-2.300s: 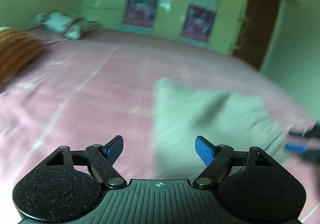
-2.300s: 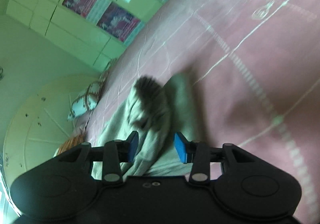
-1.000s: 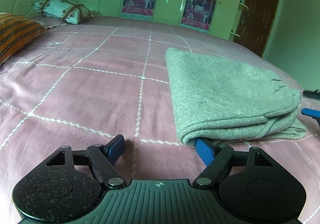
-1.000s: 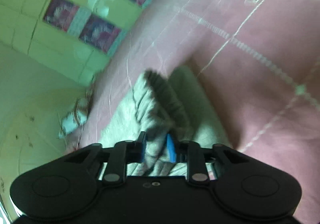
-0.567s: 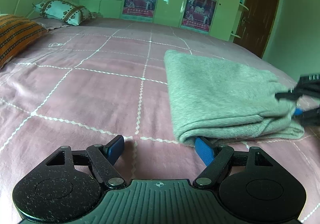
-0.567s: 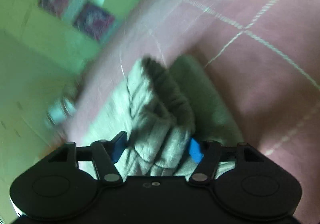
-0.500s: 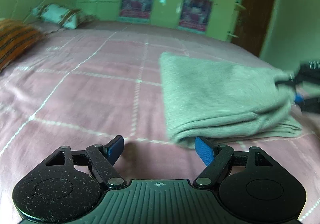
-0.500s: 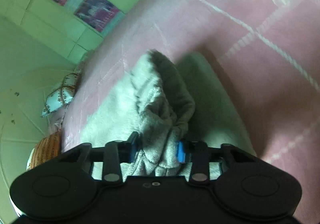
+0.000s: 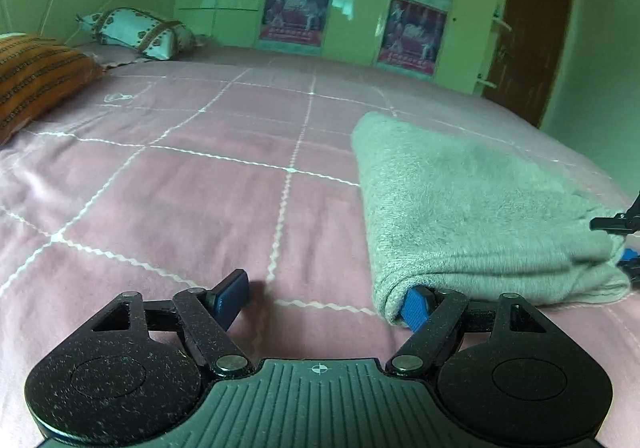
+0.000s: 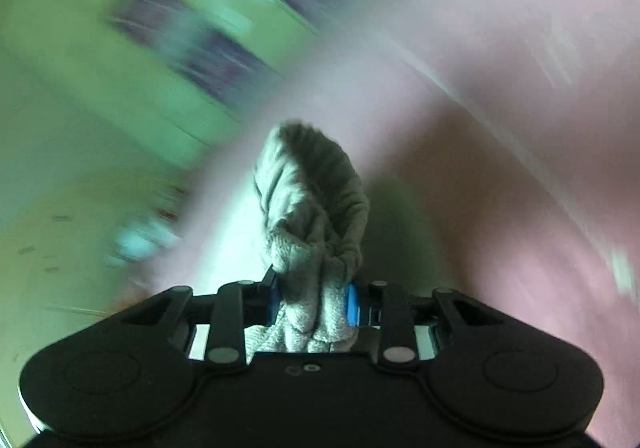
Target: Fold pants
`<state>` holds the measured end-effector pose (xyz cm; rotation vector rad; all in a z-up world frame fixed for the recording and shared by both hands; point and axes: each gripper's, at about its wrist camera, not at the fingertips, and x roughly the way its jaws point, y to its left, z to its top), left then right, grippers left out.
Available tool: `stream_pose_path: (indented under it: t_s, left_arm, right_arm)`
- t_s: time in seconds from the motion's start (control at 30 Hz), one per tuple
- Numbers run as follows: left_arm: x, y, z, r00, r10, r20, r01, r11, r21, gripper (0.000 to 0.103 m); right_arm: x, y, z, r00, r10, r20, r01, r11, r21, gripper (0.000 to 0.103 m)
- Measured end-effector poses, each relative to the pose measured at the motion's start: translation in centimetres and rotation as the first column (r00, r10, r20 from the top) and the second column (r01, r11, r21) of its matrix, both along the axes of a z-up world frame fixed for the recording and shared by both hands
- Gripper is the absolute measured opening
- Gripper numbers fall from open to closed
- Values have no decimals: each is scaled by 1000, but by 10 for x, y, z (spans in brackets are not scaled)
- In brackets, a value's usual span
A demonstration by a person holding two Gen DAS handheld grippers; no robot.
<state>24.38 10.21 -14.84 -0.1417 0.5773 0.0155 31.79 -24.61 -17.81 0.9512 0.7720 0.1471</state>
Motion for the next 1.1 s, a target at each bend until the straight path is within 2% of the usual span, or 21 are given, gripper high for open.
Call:
stream_pose_path:
  t_s: [0.03, 0.1, 0.17, 0.23, 0.27, 0.3, 0.37, 0.4, 0.5, 0.6, 0.67, 0.77, 0.9, 0.97, 1.0, 1.03, 1.1]
  left_arm:
    - [0, -1, 1, 1000, -1, -3, 1, 1000, 7, 78]
    - [1, -1, 0, 1000, 2, -2, -2, 1000, 4, 78]
    - [1, -2, 1, 1000, 3, 6, -3, 1000, 6, 78]
    - [0, -4, -1, 1000, 3, 2, -3, 1000, 14, 80]
    - [1, -4, -1, 1000, 0, -8, 0, 1000, 13, 82]
    - [1, -4, 0, 1000, -5, -14, 5, 1000, 14, 82]
    - [0, -6, 3, 1000, -9, -22, 10, 1000, 22, 82]
    - [-2, -5, 5, 1000, -10, -25, 11, 1000, 23, 82]
    - [-10, -7, 7, 999, -5, -35, 6, 999, 33, 82]
    - [-18, -7, 9, 999, 6, -43, -4, 999, 49, 82]
    - [-23, -8, 11, 999, 13, -44, -10, 998, 56, 82]
    - [-26, -6, 11, 999, 22, -48, -19, 998, 57, 82]
    - [-27, -4, 10, 998, 22, -51, -19, 998, 58, 82]
    - [-26, -3, 8, 998, 20, -55, -16, 998, 61, 82]
    - [-26, -2, 6, 998, 19, -57, -15, 998, 60, 82]
    - [-27, -1, 5, 998, 19, -58, -15, 998, 57, 82]
    - [-27, 1, 4, 998, 19, -59, -16, 998, 57, 82]
  right_arm:
    - [-5, -3, -2, 1000, -2, 31, 1, 1000, 22, 22]
    - [-9, 0, 5, 999, 12, 52, -12, 1000, -10, 22]
    - [-7, 1, 12, 997, 20, 69, -20, 1000, 0, 22]
    - [-8, 4, 21, 992, 36, 120, -34, 999, -18, 22]
    - [-4, 8, 17, 993, 49, 112, -42, 997, -63, 23]
    - [2, 7, 7, 998, 46, 50, -42, 997, -66, 24]
    - [1, -5, -3, 998, 41, 37, -42, 999, 20, 27]
    - [-4, -6, 0, 998, 48, 47, -49, 999, 23, 31]
    - [-24, -9, 15, 992, 69, 104, -65, 997, -37, 39]
    - [-43, -14, 30, 987, 58, 152, -37, 990, -139, 41]
    - [-50, -18, 39, 980, 53, 190, -23, 987, -159, 39]
    - [-48, -14, 55, 959, 89, 267, -43, 984, -173, 39]
    - [-37, 11, 70, 934, 170, 313, -112, 975, -194, 39]
    - [-29, 24, 69, 926, 219, 308, -155, 964, -217, 40]
    - [-23, 30, 62, 931, 237, 279, -175, 957, -231, 39]
    - [-14, 33, 52, 946, 242, 216, -183, 949, -257, 30]
    - [1, 30, 27, 971, 228, 77, -198, 939, -280, 0]
